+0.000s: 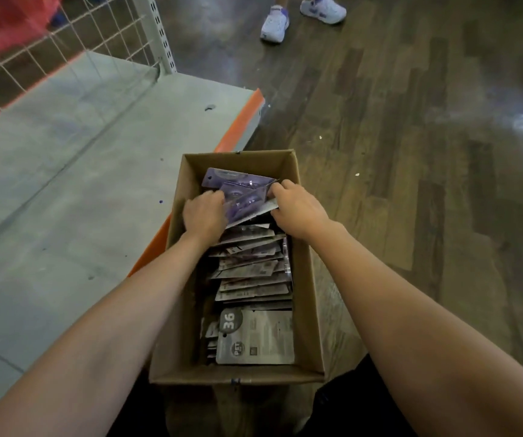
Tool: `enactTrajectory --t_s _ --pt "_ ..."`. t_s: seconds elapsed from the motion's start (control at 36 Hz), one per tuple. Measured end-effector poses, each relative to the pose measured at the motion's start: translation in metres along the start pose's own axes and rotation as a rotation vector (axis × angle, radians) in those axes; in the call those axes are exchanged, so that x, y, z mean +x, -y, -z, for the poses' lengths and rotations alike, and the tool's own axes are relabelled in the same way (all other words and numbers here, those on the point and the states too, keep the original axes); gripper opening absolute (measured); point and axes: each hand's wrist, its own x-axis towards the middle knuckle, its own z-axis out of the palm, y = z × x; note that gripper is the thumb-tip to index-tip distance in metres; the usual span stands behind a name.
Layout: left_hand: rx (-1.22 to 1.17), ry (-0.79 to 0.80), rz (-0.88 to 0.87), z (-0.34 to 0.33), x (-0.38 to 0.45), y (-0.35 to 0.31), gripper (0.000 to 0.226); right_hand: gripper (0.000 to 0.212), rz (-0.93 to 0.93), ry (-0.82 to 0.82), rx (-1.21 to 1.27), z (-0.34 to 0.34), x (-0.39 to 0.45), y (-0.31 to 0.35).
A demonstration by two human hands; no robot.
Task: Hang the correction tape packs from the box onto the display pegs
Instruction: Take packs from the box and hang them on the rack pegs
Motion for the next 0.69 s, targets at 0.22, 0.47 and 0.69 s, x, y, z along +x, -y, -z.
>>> enactTrajectory --t_s 0.22,0.47,0.69 --pt "-0.271 -0.143 -0.569 0.068 0.002 -0.022 0.008 0.048 0.029 -0.075 0.071 -0.01 0.01 0.016" --pt "-0.348 0.098 0.059 0.025 0.024 0.01 0.044 0.021 -0.263 -0.218 0.225 -0.001 0.01 0.024" --pt "-0.086 0.338 0.165 -0.023 0.025 0.01 0.025 0.025 -0.342 -0.174 0.259 0.008 0.003 0.012"
